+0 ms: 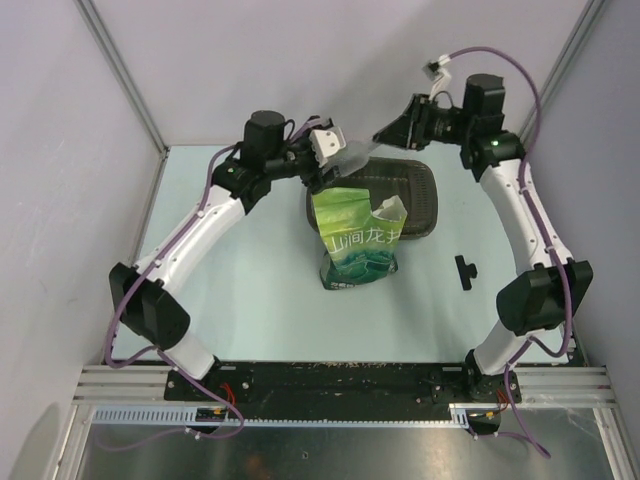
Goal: Fill the litter box with clean litter
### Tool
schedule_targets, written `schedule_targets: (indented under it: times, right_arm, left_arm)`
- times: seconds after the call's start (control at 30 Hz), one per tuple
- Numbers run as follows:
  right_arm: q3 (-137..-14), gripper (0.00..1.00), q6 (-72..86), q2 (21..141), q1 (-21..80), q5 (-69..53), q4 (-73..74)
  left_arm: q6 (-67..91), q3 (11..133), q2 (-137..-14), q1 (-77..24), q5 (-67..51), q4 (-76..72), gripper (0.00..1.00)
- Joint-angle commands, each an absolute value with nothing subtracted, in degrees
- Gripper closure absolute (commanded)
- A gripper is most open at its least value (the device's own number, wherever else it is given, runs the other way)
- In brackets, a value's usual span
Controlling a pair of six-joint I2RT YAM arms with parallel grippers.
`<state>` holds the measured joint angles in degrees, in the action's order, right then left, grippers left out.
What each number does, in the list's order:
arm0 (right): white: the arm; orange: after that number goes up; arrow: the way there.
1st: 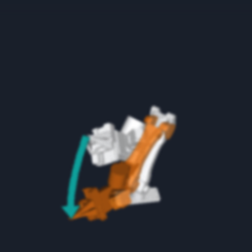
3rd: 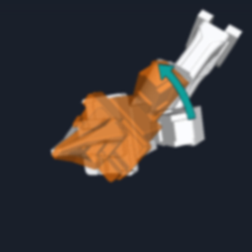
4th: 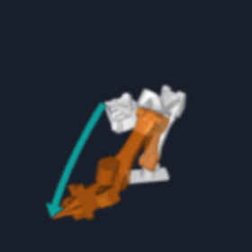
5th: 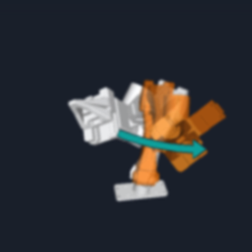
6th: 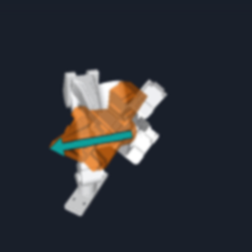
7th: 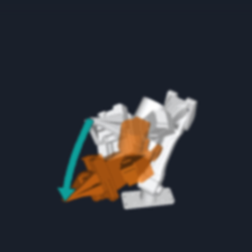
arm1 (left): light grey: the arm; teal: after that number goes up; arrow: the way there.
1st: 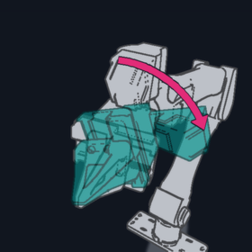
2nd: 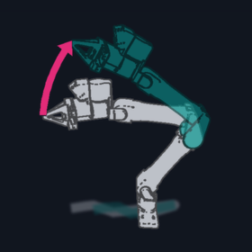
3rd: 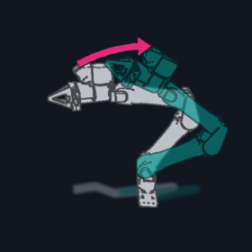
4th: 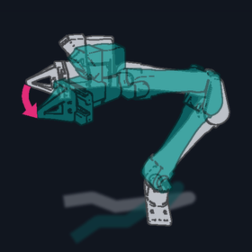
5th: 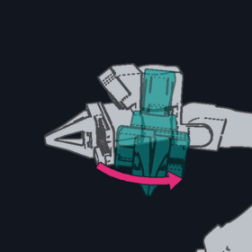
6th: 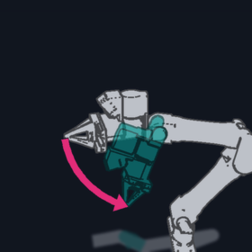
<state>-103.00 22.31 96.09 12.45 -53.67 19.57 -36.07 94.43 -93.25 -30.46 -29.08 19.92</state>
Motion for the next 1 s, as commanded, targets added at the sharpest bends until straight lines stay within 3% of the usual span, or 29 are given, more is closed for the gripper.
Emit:
schedule_targets:
  times: [0.0, 0.13, 0.33, 0.57, 0.67, 0.77, 0.8, 0.97]
  right_arm:
    - [-110.3, 1.00, 14.9, 94.8, 8.4, -45.7, 26.6]
    - [-112.0, 1.00, 8.7, 92.5, 7.3, -39.8, 32.1]
    - [-115.5, 1.00, 3.8, 90.5, 6.9, -40.2, 41.7]
    - [-118.3, 1.00, 0.7, 88.2, 6.9, -39.2, 49.0]
    - [-119.4, 1.00, -1.2, 88.7, 6.9, -39.8, 53.9]
    - [-119.3, 1.00, -3.1, 88.3, 7.2, -39.6, 56.9]
    - [-119.4, 1.00, -3.6, 88.5, 7.6, -39.3, 57.5]
    - [-121.9, 1.00, -6.7, 88.9, 7.8, -38.8, 63.3]
  left_arm:
    - [-32.5, 91.9, -86.1, -28.9, -31.1, 19.8, 0.18]
    - [-30.5, 86.3, -83.1, -28.8, -34.1, 21.1, 0.13]
    - [-21.1, 85.1, -85.7, -29.0, -40.2, 23.4, 0.14]
    - [-18.5, 90.0, -91.9, -28.9, -40.5, 26.2, 0.22]
    - [-18.8, 91.0, -92.9, -28.7, -42.2, 27.9, 0.31]
    - [-19.4, 91.0, -93.1, -28.8, -44.9, 29.9, 0.48]
    - [-19.6, 91.0, -93.1, -28.8, -46.0, 30.1, 0.60]
    - [-19.4, 91.1, -92.5, -28.8, -48.3, 30.5, 0.93]
